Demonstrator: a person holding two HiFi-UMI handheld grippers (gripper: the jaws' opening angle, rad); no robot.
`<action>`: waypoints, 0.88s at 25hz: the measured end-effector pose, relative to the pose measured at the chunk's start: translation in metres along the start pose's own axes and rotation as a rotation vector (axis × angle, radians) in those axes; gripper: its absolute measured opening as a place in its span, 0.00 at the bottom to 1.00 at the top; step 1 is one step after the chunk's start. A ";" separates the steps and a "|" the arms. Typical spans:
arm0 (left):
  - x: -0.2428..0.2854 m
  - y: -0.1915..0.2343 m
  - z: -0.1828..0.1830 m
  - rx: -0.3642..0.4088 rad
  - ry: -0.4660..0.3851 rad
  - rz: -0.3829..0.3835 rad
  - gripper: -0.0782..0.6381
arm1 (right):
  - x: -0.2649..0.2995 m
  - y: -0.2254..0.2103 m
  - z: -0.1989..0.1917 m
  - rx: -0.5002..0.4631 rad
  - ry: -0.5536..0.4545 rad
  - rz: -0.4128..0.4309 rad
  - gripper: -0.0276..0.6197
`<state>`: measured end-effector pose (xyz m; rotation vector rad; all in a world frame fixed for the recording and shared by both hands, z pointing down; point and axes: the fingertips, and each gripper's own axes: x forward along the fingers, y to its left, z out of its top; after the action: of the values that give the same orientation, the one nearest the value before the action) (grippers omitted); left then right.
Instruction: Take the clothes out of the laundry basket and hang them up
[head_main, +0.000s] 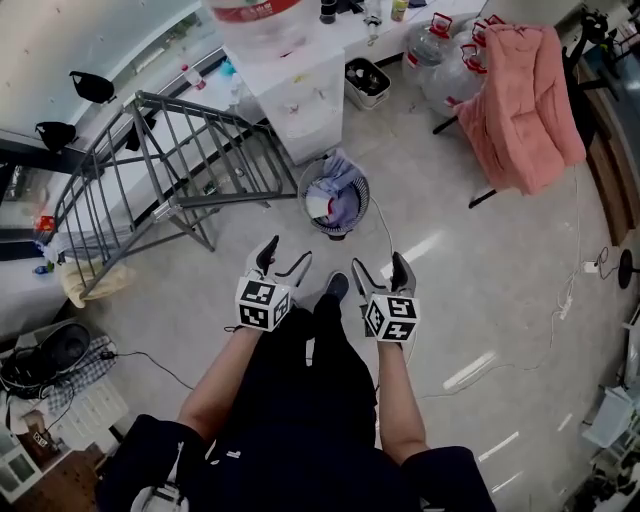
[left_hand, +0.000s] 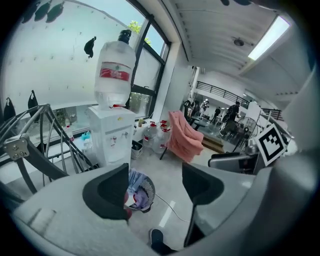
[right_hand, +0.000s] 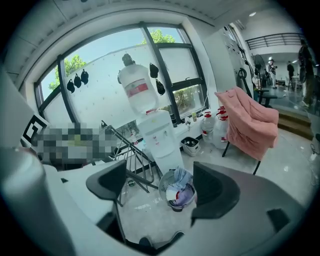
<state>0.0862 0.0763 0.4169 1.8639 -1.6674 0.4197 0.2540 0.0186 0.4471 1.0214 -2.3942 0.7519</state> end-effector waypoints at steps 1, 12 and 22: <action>0.006 0.002 -0.001 -0.006 0.009 0.002 0.56 | 0.006 -0.003 -0.001 -0.001 0.011 0.004 0.67; 0.102 0.072 -0.018 -0.072 0.064 -0.011 0.56 | 0.103 -0.025 -0.013 -0.025 0.097 -0.011 0.67; 0.203 0.162 -0.028 -0.062 0.123 -0.085 0.56 | 0.231 -0.038 -0.019 0.053 0.114 -0.034 0.67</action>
<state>-0.0341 -0.0711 0.5950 1.8188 -1.4985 0.4332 0.1390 -0.1118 0.6045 1.0094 -2.2663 0.8426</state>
